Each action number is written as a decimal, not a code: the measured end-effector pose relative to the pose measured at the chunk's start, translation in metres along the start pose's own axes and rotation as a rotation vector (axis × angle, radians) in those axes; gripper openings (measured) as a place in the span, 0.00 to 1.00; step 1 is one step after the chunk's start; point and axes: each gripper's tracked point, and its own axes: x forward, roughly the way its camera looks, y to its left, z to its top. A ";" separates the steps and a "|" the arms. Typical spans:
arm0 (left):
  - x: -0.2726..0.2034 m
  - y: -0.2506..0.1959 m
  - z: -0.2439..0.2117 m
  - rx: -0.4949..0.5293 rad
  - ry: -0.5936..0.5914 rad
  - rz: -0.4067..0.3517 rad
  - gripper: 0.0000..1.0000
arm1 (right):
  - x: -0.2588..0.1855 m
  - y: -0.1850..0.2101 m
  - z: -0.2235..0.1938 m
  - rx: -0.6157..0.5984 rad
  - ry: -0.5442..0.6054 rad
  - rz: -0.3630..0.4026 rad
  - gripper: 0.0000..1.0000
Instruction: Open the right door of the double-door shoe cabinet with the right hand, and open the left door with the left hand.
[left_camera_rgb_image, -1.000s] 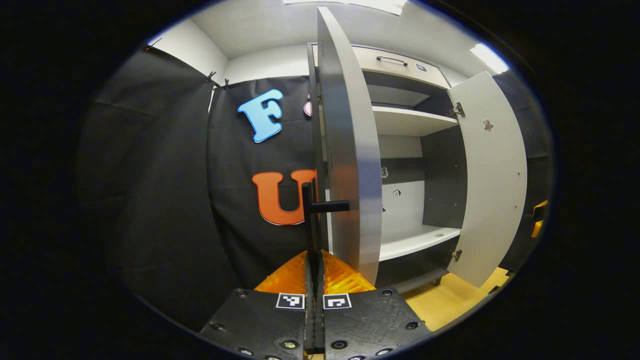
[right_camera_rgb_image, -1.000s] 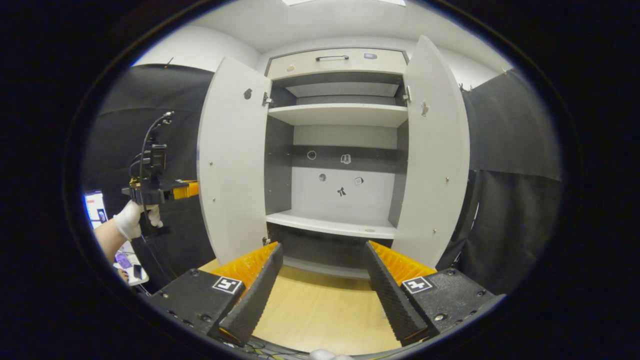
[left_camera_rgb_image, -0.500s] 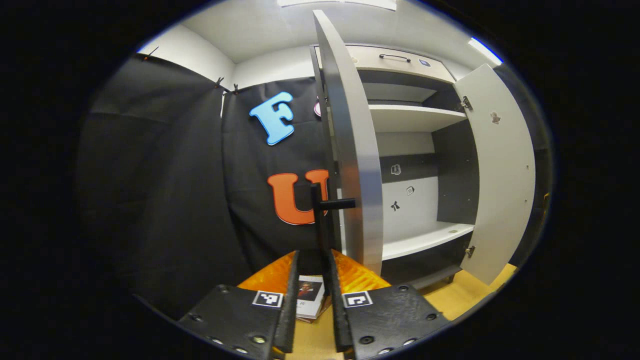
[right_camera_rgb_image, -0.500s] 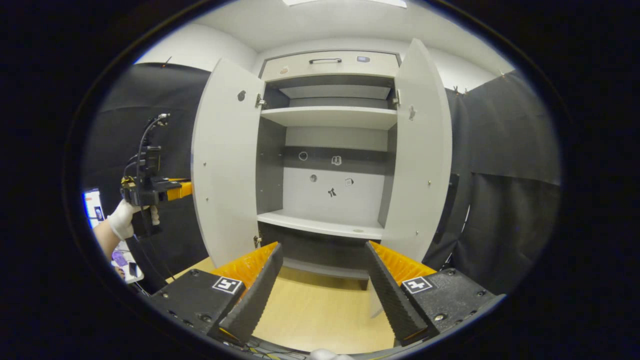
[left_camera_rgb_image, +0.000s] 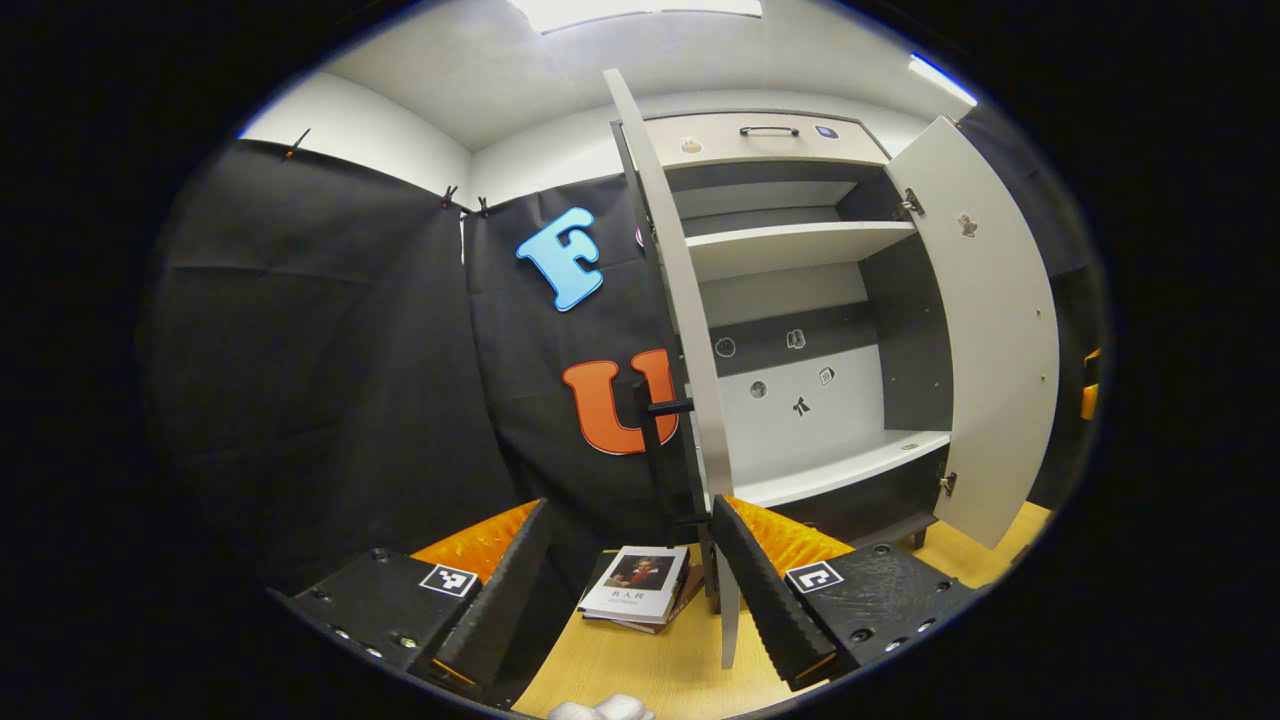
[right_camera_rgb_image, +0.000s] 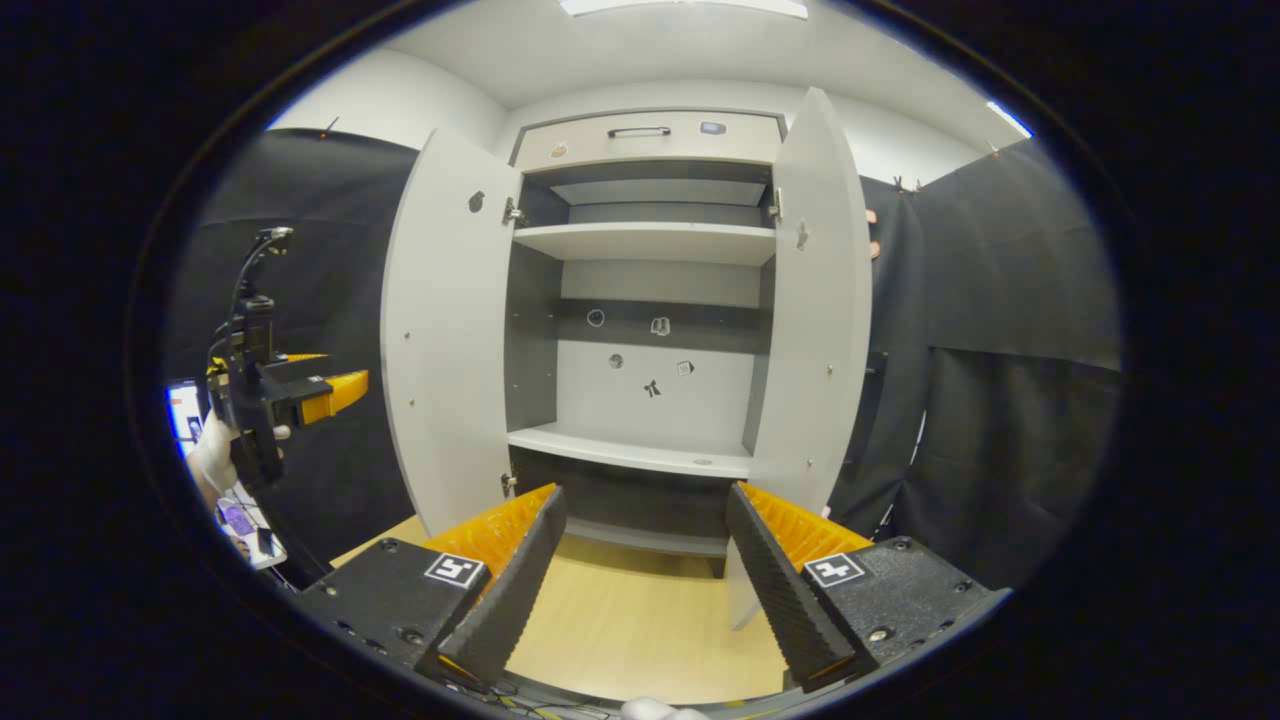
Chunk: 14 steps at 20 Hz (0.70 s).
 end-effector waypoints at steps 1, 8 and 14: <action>-0.009 -0.002 0.003 -0.010 0.001 -0.001 0.96 | -0.001 -0.001 0.001 0.002 -0.005 -0.005 0.99; -0.073 -0.046 0.010 -0.102 0.037 0.018 0.96 | -0.003 -0.018 0.001 0.015 -0.021 -0.051 0.99; -0.107 -0.099 0.020 -0.090 0.050 0.036 0.96 | -0.011 -0.034 -0.004 0.029 -0.005 -0.079 0.99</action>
